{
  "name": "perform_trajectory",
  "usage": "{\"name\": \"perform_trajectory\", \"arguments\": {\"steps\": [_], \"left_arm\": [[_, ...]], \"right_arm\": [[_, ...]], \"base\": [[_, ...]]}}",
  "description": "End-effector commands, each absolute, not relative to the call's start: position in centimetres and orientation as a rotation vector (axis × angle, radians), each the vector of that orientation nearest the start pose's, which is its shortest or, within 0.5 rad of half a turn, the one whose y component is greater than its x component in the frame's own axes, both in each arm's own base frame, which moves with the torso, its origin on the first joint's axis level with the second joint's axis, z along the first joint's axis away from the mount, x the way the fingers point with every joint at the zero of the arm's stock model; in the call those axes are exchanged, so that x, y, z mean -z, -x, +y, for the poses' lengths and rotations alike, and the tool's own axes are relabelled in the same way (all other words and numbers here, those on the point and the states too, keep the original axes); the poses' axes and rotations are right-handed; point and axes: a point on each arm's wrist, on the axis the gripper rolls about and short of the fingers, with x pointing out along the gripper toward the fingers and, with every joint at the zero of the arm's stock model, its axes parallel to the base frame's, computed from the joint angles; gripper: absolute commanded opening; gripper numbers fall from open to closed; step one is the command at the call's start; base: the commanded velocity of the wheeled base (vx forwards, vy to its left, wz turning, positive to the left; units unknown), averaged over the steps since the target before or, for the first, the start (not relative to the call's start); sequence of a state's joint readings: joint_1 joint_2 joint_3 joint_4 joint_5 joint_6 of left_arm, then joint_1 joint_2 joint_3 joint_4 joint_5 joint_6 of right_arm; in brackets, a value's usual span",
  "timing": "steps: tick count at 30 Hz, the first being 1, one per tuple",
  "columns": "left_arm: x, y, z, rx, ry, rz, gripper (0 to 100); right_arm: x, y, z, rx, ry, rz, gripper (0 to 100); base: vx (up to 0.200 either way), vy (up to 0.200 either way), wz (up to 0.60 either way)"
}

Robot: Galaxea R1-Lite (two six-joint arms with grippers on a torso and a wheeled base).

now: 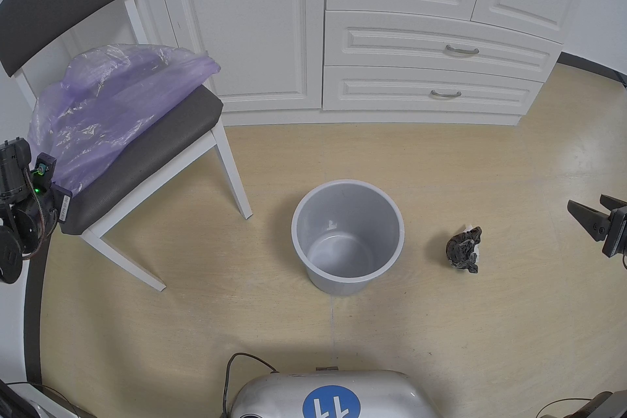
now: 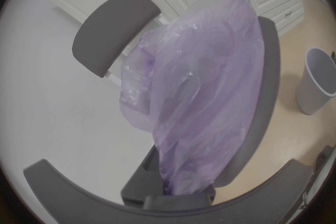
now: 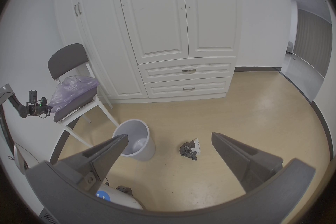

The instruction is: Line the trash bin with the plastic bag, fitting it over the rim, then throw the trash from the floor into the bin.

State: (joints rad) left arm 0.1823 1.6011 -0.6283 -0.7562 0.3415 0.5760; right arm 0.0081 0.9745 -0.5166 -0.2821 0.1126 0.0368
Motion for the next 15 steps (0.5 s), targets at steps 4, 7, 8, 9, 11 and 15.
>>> {"name": "perform_trajectory", "arguments": {"steps": [4, 7, 8, 9, 11, 15], "left_arm": [[-19.2, -22.8, 2.3, -0.338, -0.558, 0.250, 0], [-19.5, -22.0, 0.6, -0.275, -0.520, 0.189, 0], [-19.5, -21.7, 0.1, -0.257, -0.510, 0.170, 0], [-19.5, -21.7, 0.1, -0.255, -0.509, 0.167, 0], [-19.6, -21.2, -1.1, -0.212, -0.483, 0.117, 0], [-19.3, -20.5, -2.7, -0.143, -0.441, 0.053, 0]], "right_arm": [[-21.9, -12.1, 0.4, -0.119, -0.032, 0.181, 100], [-21.8, -12.0, 0.3, -0.117, -0.021, 0.179, 100], [-21.8, -11.9, 0.3, -0.117, -0.021, 0.177, 100], [-21.8, -11.9, 0.3, -0.115, -0.021, 0.179, 100], [-21.9, -11.9, 0.3, -0.116, -0.016, 0.175, 100], [-21.8, -11.9, 0.3, -0.113, 0.010, 0.174, 100]], "base": [[0.000, 0.000, 0.00], [0.000, 0.000, 0.00], [0.000, 0.000, 0.00], [0.000, 0.000, 0.00], [0.000, 0.000, 0.00], [0.000, 0.000, 0.00]]}}
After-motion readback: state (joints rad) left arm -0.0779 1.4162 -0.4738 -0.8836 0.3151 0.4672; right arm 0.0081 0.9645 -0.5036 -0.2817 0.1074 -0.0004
